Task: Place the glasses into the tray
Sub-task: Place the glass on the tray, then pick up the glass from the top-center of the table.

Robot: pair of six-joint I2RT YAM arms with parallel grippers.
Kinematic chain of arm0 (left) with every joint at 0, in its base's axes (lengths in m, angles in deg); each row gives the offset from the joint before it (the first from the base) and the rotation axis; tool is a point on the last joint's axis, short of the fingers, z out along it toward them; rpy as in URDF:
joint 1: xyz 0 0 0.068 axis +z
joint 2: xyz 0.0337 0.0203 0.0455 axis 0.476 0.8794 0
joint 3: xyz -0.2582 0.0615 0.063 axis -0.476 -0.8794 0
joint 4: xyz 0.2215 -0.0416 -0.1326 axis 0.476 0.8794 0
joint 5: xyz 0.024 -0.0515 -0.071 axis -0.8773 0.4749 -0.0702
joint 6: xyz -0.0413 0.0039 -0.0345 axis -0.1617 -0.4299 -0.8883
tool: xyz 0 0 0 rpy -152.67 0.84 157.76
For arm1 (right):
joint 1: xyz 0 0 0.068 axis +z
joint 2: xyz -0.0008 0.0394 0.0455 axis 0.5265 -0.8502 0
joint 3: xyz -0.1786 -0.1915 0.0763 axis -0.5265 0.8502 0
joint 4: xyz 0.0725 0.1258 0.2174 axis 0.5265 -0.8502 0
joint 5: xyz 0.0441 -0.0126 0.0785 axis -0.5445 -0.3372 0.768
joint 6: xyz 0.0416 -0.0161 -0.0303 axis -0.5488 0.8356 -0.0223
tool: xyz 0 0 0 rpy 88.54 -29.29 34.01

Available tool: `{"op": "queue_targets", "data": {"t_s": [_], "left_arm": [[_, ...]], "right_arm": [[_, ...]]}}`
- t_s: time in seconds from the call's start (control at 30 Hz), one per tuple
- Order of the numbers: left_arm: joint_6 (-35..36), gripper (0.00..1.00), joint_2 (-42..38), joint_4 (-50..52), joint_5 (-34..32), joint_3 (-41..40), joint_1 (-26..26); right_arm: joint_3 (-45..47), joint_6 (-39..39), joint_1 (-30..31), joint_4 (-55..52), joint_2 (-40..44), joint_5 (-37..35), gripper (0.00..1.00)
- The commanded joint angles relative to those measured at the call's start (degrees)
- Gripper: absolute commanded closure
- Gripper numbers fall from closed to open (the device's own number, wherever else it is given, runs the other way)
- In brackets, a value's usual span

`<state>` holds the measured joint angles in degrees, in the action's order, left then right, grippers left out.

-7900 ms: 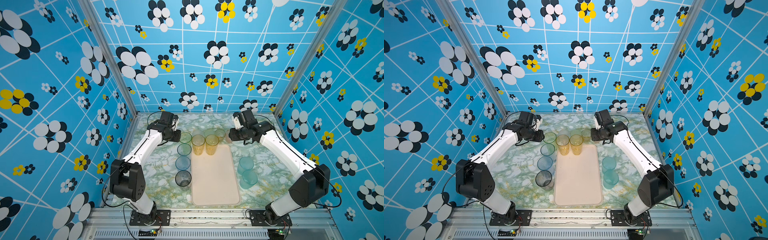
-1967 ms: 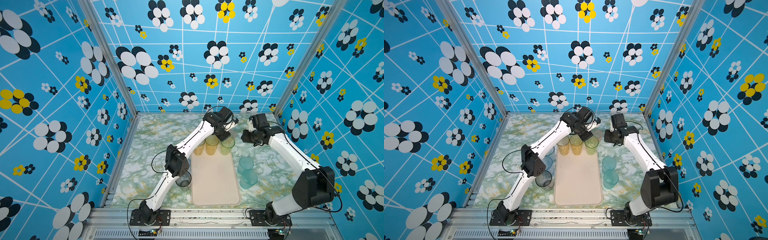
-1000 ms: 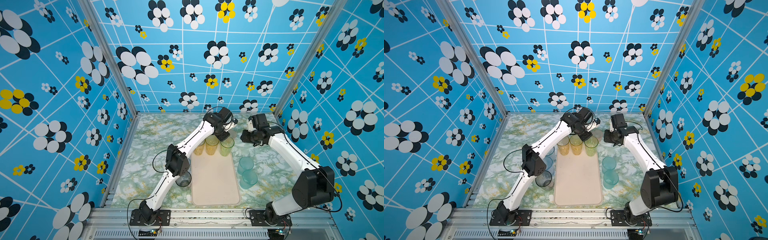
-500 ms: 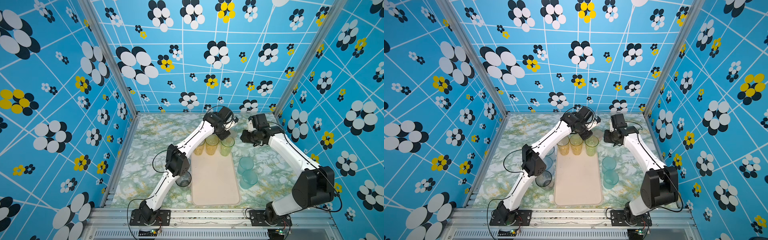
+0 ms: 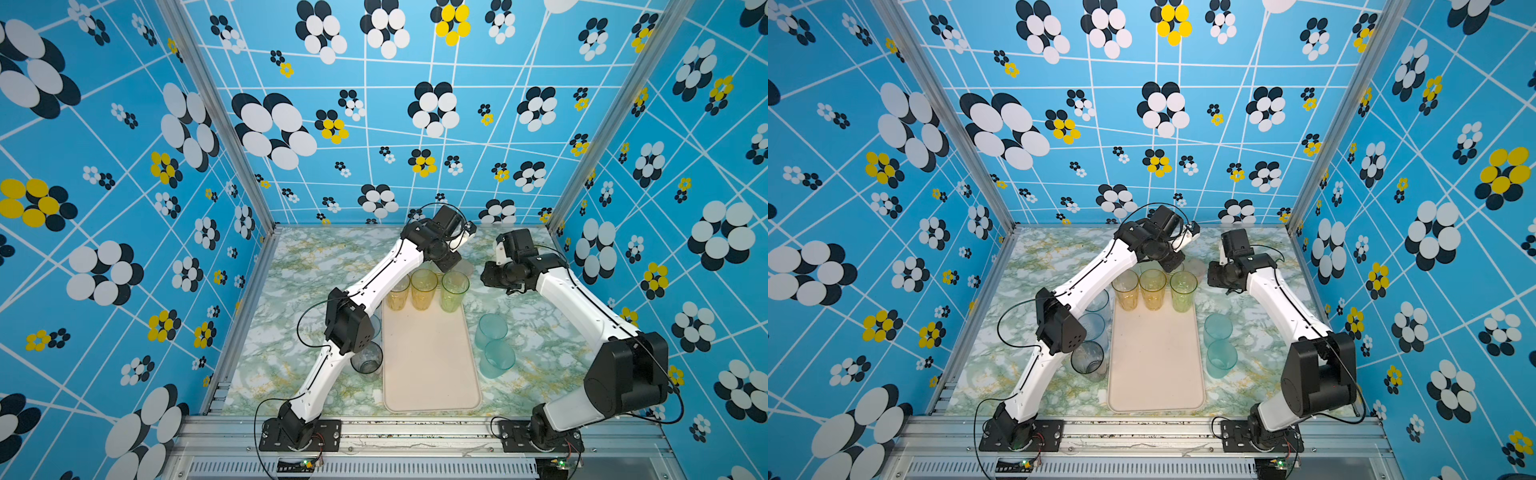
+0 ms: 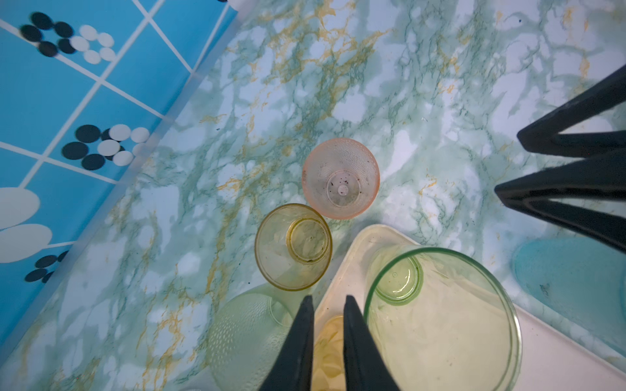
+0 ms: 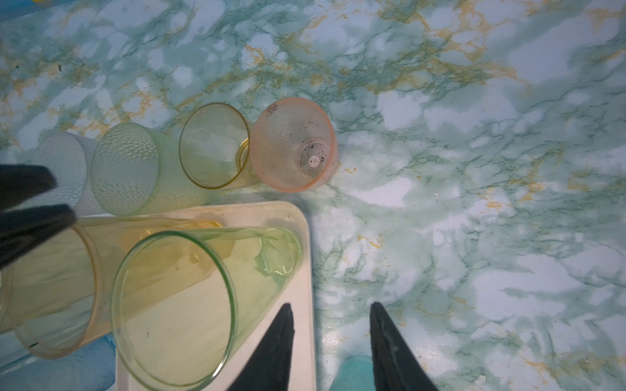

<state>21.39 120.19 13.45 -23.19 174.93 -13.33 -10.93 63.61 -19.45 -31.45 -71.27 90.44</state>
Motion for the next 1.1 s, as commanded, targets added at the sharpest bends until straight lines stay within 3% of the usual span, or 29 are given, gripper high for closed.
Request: {"op": "queue_targets", "data": {"t_s": [0.0, 0.33, 0.6, 1.07], "left_arm": [[-2.63, 0.81, -7.88, -6.17, 0.86, -4.55, 2.72], [-9.14, 0.81, -24.30, -14.51, -2.56, -26.81, 10.09], [-15.06, 0.81, -30.93, -16.56, -3.53, -39.81, 17.02], [-15.94, 0.82, -25.10, -13.84, 3.30, -38.64, 24.41]], "right_arm": [[0.48, 0.40, -0.25, 0.23, 1.15, -0.90, 0.60], [0.66, 1.94, -0.81, 1.49, 1.59, -2.54, 0.58], [-2.36, 3.08, -1.85, 0.31, -0.25, -1.44, 0.58], [-22.37, 1.91, -2.41, -15.76, -10.72, -1.56, 0.56]]}}
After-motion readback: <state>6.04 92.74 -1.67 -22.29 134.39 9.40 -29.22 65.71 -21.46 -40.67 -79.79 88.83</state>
